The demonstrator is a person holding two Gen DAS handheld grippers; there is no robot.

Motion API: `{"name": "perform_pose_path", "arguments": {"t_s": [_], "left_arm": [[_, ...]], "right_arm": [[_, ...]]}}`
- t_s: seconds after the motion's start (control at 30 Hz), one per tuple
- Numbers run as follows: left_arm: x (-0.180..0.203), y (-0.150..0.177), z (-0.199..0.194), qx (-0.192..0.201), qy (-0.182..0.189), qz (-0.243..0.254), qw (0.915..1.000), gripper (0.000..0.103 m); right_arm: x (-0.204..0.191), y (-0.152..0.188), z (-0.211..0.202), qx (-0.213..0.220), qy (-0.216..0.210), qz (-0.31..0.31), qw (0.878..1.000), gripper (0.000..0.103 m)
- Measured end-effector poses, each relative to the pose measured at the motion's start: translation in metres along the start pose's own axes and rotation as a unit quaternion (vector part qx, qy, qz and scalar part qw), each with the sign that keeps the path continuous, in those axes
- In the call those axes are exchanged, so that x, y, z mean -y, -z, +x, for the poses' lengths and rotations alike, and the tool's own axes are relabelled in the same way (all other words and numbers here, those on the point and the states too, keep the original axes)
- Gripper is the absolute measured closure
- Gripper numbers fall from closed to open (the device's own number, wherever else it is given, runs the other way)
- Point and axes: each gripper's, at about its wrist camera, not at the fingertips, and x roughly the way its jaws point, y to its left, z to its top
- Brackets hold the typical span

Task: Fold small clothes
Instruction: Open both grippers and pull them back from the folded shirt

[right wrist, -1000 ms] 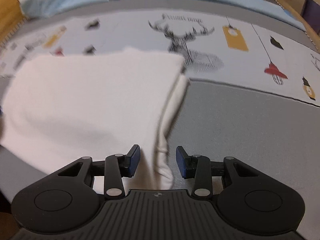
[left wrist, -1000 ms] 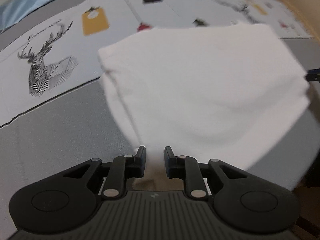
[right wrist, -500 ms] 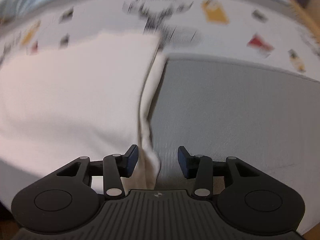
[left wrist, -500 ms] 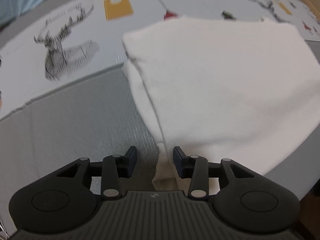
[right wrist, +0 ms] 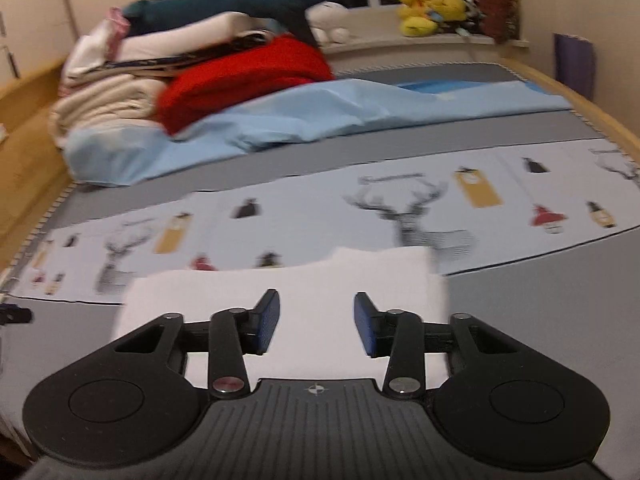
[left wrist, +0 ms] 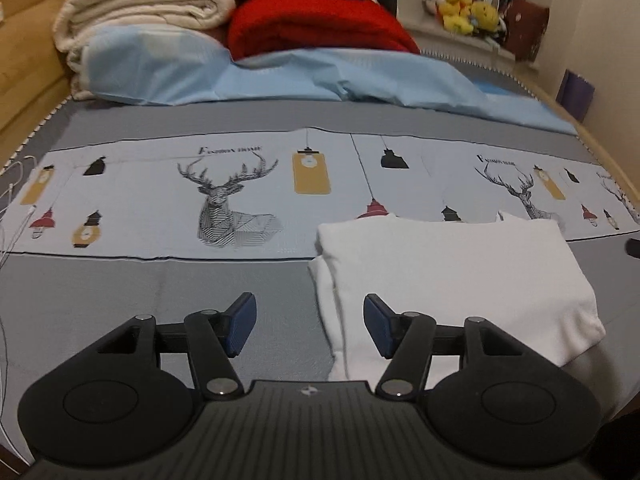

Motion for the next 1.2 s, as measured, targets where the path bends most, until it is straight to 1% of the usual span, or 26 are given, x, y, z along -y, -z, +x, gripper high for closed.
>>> {"name": "perform_pose_path", "arguments": {"t_s": [0.03,0.07,0.1,0.17,0.2,0.27,0.33,0.5,0.67,0.8,0.87,0.97,1.13,1.2], "left_arm": [[-0.003,0.007,-0.001,-0.009,-0.005,-0.003,0.9999,0.039],[-0.009,0.011,-0.001,-0.024,-0.009,-0.013,0.9996,0.041],[-0.014,0.011,-0.005,-0.017,-0.006,-0.024,0.9995,0.041],[-0.024,0.011,-0.012,0.003,0.008,-0.038,0.9992,0.042],[-0.03,0.011,-0.013,0.001,0.008,-0.047,0.9988,0.044],[-0.038,0.013,-0.007,-0.015,0.0,-0.061,0.998,0.047],[-0.044,0.012,-0.003,-0.024,-0.003,-0.066,0.9975,0.047],[-0.054,0.015,-0.001,-0.027,-0.005,-0.069,0.9973,0.047],[-0.06,0.015,0.003,-0.028,-0.007,-0.069,0.9972,0.047],[-0.067,0.016,0.003,-0.03,-0.003,-0.075,0.9967,0.047],[-0.071,0.017,0.003,-0.03,-0.004,-0.077,0.9966,0.047],[-0.077,0.019,0.003,-0.032,-0.005,-0.078,0.9964,0.047],[-0.083,0.021,0.003,-0.037,-0.007,-0.082,0.996,0.047],[-0.083,0.022,0.003,-0.037,-0.007,-0.081,0.996,0.047]], "right_arm": [[-0.01,0.004,0.001,0.001,-0.007,-0.005,1.0,0.08],[-0.024,0.009,0.005,0.001,-0.014,-0.017,1.0,0.086],[-0.036,0.013,0.01,-0.001,-0.022,-0.03,0.999,0.09],[-0.061,0.022,0.02,-0.01,-0.041,-0.061,0.997,0.09],[-0.073,0.026,0.025,-0.014,-0.048,-0.078,0.996,0.09],[-0.096,0.033,0.036,-0.023,-0.059,-0.103,0.993,0.09],[-0.118,0.041,0.049,-0.035,-0.074,-0.123,0.989,0.09],[-0.173,0.064,0.073,-0.057,-0.105,-0.183,0.976,0.09],[-0.218,0.088,0.09,-0.082,-0.145,-0.234,0.958,0.09],[-0.247,0.111,0.097,-0.105,-0.177,-0.279,0.938,0.09],[-0.261,0.125,0.099,-0.112,-0.192,-0.31,0.924,0.087],[-0.277,0.143,0.105,-0.121,-0.196,-0.351,0.908,0.078],[-0.289,0.167,0.121,-0.145,-0.186,-0.395,0.888,0.07],[-0.293,0.172,0.125,-0.144,-0.183,-0.412,0.881,0.066]]}}
